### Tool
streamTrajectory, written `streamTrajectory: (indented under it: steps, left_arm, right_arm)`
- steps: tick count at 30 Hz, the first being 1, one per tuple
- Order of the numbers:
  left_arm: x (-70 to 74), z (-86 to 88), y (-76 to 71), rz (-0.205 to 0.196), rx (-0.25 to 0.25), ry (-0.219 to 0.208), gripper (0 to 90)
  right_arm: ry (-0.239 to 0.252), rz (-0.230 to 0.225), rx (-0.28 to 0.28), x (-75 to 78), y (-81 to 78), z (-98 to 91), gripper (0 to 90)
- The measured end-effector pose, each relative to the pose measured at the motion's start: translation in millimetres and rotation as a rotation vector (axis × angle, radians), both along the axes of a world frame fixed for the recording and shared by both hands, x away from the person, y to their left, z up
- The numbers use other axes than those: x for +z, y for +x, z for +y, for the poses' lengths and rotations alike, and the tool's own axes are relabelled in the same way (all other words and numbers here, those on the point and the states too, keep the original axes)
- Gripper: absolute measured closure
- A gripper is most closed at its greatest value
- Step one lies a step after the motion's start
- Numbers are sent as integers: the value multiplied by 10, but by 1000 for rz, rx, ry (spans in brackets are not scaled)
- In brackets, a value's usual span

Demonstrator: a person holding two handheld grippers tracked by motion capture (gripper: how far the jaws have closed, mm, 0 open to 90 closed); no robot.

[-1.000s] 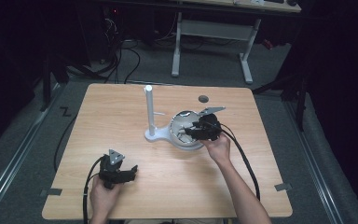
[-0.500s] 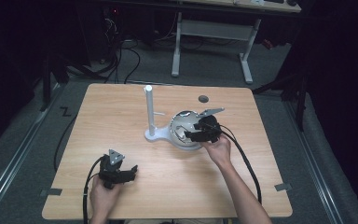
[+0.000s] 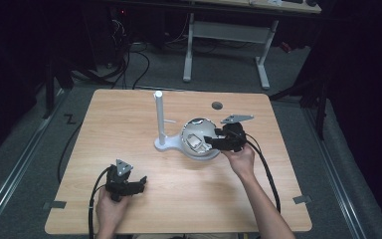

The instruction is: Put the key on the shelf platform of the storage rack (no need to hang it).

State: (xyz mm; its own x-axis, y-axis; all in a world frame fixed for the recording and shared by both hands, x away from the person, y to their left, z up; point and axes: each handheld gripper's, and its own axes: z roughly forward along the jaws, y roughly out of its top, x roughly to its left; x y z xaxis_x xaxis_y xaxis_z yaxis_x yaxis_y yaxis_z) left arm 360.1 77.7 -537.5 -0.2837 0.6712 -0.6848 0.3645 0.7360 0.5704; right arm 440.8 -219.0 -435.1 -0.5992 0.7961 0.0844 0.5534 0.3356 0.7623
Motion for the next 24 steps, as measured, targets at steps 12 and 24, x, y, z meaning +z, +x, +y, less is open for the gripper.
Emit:
streamTrajectory:
  steps: [12,24]
  left_arm:
    - [0,0,0,0,0,0,167]
    - [0,0,0,0,0,-1,167]
  right_arm:
    - [32,-25,-38,71,-87,-200,437]
    - [46,-45,-76,102,-217,-421,432]
